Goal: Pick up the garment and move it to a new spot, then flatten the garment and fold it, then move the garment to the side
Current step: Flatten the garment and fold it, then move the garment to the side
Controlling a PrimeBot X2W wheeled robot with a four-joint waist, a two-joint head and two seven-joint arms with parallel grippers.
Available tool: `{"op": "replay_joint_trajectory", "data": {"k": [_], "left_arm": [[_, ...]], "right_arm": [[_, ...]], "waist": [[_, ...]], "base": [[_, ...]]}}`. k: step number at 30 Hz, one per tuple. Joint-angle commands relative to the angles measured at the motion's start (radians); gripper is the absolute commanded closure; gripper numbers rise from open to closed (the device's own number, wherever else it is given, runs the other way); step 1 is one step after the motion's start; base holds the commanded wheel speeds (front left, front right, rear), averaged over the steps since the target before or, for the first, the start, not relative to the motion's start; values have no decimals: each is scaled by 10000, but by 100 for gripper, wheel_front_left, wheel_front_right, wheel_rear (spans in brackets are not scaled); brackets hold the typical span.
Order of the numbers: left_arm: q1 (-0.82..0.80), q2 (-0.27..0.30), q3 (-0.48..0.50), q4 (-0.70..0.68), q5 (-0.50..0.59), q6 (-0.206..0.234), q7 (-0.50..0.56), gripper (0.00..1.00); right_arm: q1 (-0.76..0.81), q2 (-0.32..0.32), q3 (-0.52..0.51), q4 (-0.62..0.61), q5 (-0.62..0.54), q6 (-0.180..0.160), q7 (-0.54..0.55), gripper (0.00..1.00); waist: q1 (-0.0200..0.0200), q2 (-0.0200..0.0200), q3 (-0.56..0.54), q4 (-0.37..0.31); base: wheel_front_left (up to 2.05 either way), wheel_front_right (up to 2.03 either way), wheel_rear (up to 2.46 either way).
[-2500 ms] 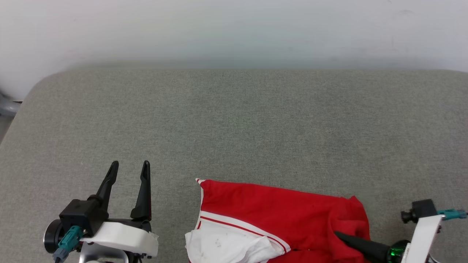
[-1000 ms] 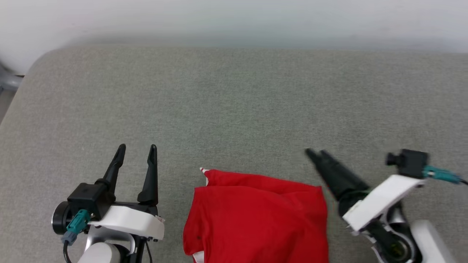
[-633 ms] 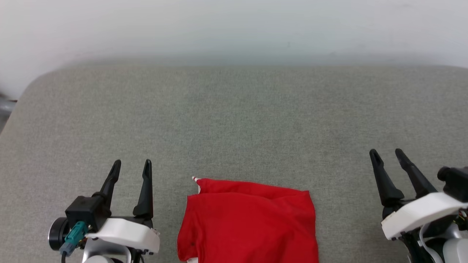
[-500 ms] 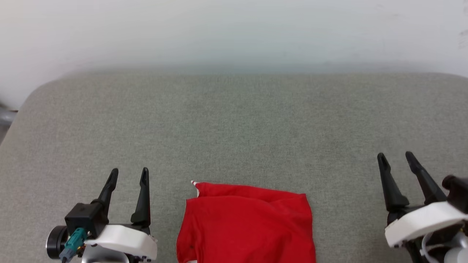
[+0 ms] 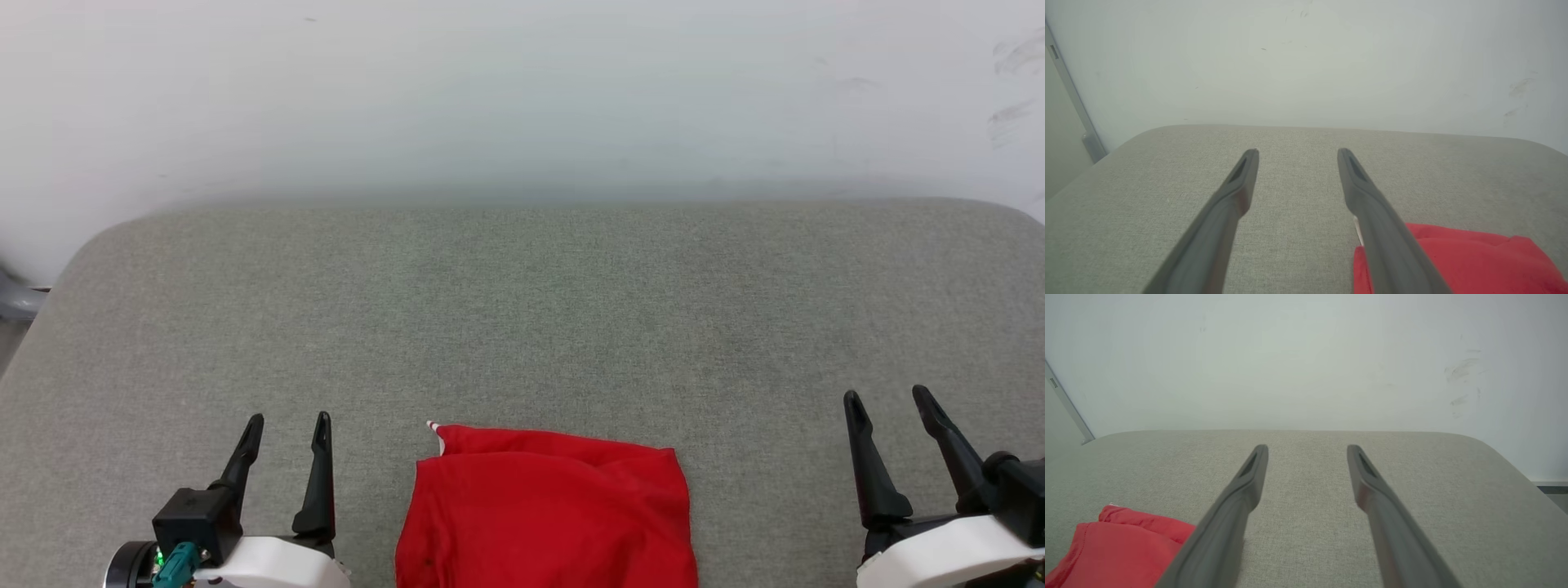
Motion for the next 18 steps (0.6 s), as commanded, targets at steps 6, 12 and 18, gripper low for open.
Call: {"op": "replay_joint_trajectory", "data": {"k": [6,12,18], "left_arm": [[-37,-76,111,20,28,-32,-60,0],[-265,-120,219,-23,97,-89,-77,0],[-575,-302,274,-127,137,-233,-89,0]], "right_arm": [[162,120,-100,-238,62,-9,248,0],[252,131,-641,-67,822,-9,773,0],[261,135,-1441,648,2486,-9,2036,0]], "waist": [[1,-1,19,14],[1,-1,215,83],[1,-1,644,290]], "base": [[0,0,0],[0,0,0],[0,0,0]]}}
